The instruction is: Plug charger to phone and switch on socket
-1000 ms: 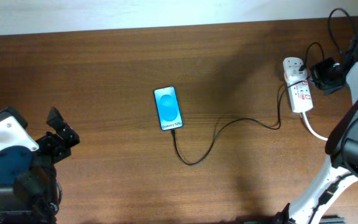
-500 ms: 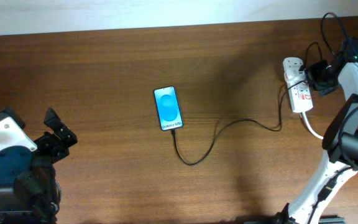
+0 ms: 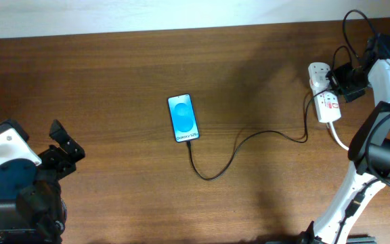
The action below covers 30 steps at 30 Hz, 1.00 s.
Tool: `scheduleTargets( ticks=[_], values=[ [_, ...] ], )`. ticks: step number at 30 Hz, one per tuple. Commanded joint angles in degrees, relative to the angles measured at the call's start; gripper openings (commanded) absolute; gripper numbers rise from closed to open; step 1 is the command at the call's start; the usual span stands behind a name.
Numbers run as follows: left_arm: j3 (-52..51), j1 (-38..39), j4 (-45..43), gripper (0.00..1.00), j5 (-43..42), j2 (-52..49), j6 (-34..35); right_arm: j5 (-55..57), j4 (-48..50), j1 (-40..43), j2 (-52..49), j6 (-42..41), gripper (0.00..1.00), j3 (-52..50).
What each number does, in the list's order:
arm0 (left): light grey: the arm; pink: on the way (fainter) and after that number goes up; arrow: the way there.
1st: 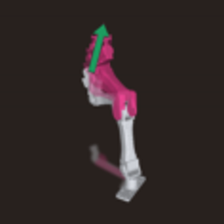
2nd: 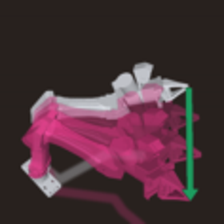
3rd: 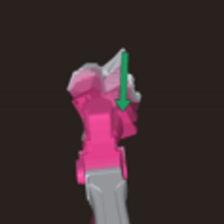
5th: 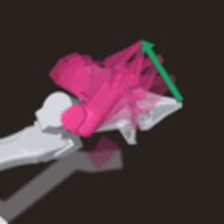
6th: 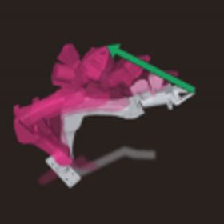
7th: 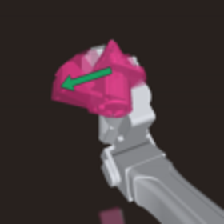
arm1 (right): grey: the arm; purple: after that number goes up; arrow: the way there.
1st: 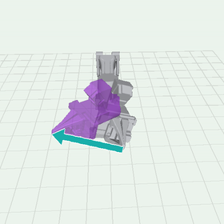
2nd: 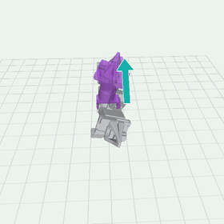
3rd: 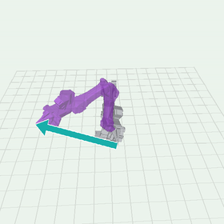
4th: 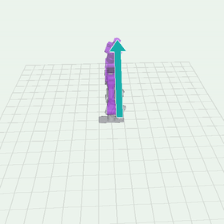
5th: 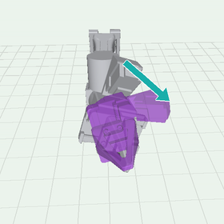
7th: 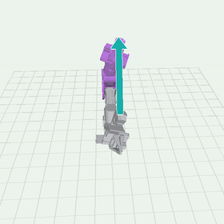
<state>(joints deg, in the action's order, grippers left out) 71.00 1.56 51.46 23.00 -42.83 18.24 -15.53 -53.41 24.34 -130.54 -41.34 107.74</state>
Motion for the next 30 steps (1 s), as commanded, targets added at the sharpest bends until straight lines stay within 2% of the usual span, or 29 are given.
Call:
scheduleTargets(
  ticks=[1,23,30],
  values=[
    [-0.5,-0.2,0.3,0.99,1.0,0.4,0.6,-0.3,1.0,-0.6,-0.2,1.0,0.04,2.3],
    [-0.5,-0.2,0.5,0.99,1.0,0.4,0.6,0.6,1.3,1.1,-0.5,1.0,0.04,2.4],
    [-0.5,-0.2,0.9,0.99,1.0,0.4,0.6,1.4,0.0,-1.5,-9.1,1.3,0.04,2.4]
  ],
)
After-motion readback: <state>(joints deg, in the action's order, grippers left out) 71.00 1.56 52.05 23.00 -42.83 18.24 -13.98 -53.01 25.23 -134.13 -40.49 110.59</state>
